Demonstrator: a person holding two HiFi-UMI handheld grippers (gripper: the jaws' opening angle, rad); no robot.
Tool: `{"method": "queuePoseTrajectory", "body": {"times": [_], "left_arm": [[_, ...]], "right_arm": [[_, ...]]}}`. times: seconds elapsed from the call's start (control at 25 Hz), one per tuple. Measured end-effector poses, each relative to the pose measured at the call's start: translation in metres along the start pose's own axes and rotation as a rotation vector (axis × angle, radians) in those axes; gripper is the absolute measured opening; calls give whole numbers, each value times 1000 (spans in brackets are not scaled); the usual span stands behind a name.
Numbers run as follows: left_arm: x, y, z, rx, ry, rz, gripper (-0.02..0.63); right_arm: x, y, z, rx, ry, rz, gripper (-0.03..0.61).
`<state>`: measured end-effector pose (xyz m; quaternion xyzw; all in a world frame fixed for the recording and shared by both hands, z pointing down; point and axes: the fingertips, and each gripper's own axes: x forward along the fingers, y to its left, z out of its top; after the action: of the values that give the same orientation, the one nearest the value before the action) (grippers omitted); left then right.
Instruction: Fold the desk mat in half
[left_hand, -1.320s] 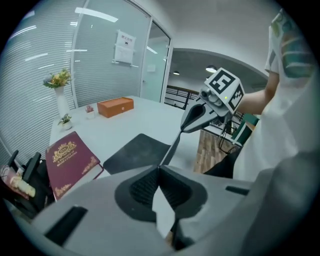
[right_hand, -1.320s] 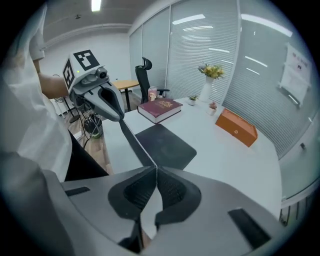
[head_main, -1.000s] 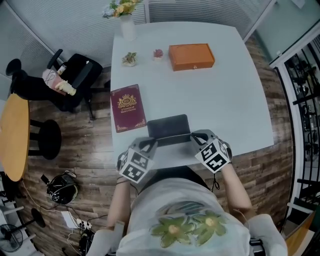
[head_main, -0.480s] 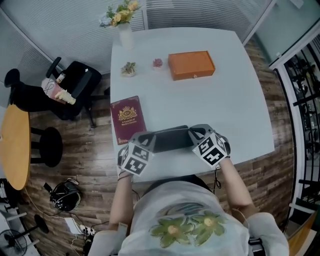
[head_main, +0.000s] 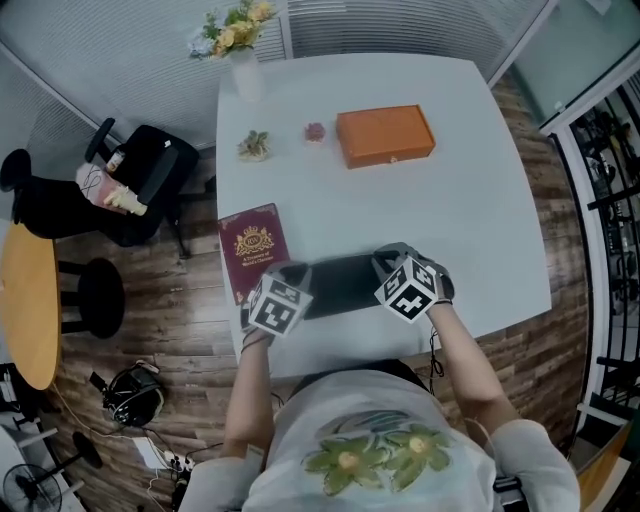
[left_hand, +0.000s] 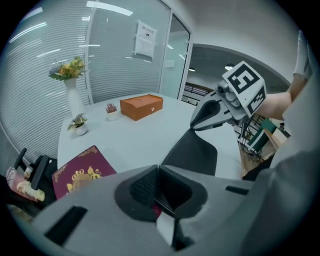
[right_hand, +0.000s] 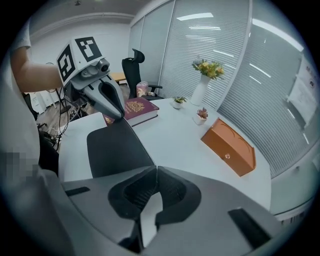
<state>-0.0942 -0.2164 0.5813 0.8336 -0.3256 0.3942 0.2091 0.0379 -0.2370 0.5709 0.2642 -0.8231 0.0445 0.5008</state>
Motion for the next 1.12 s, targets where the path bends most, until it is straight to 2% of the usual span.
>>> {"method": "queuePoseTrajectory", "body": {"times": [0.32,0.68,0.96,1.04,1.12], "left_arm": [[32,1,-17,38,123,-37,12],[52,5,-32,50,192,-58,13],[55,6,-48,171,310,22,14],[56,6,-48,173,316,34,14],[56,7,-45,128,295,37,20]], "right_arm": [[42,2,-20,0,90,57,24],[76,8,-36,17,155,112,18],[69,16,-31,54,112,125,18],[67,22,-29,68,105,152,19],[68,28,-29,66,111,167,20]]}}
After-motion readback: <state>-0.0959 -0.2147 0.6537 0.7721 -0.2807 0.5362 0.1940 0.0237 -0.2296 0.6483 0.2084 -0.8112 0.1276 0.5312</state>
